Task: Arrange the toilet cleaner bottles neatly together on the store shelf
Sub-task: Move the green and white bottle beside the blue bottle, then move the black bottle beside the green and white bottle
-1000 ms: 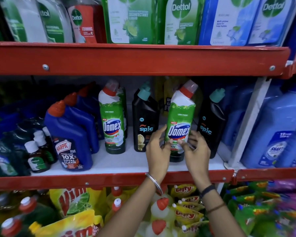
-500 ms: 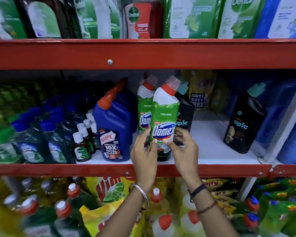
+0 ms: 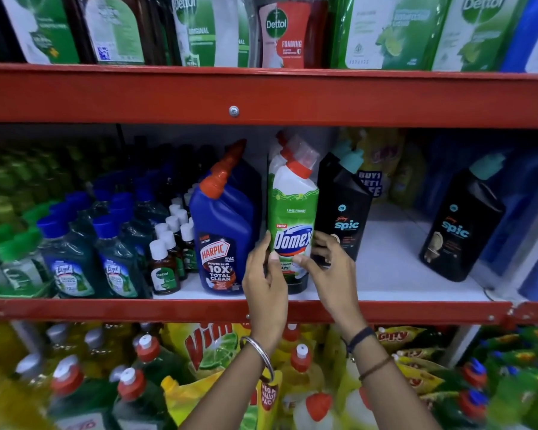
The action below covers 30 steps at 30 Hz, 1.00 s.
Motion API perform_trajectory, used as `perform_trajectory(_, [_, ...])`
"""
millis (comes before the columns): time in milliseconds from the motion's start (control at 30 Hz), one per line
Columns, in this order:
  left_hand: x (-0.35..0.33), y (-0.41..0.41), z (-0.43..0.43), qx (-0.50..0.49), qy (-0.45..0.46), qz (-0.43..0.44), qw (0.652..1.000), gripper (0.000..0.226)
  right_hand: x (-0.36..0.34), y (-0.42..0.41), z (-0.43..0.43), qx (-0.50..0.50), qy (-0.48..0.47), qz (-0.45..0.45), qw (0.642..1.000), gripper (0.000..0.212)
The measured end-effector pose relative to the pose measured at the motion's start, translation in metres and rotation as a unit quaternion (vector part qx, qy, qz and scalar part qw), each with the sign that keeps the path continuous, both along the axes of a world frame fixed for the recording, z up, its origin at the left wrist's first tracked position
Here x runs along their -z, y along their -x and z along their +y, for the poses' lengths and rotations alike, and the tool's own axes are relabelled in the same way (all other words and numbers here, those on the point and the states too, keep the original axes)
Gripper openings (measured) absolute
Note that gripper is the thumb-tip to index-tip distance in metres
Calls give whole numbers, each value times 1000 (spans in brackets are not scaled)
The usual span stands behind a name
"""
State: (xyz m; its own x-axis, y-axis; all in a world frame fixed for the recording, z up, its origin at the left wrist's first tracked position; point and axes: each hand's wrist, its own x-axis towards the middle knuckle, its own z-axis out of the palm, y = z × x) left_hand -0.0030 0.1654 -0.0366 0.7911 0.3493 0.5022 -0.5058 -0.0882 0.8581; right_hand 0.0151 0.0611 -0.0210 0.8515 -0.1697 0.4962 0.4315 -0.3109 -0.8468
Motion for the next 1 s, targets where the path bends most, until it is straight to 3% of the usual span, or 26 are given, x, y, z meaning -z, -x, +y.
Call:
perform_trajectory(233, [6, 5, -17, -6, 25, -24, 999, 44, 4, 6, -12, -21, 4, 1, 1000, 42])
perform_trajectory(433, [-10, 15, -61, -67, 3, -108, 992, 39, 8, 27, -71, 81, -40, -58, 994, 28])
perform_trajectory(567, [-23, 15, -110, 32, -44, -122, 991, 35, 7, 32, -123, 173, -55, -109, 977, 21])
perform_trajectory(733, [-29, -13, -173, 221, -12, 17, 975, 30, 10, 22, -181, 278, -35, -108, 954, 29])
perform_trajectory(900, [-41, -57, -217, 277, -34, 136, 951, 35, 14, 1, -217, 308, 53, 8, 950, 65])
perform_trajectory(1000, [-49, -70, -234, 315, -66, 182, 929, 47, 16, -15, -231, 274, 80, 48, 957, 69])
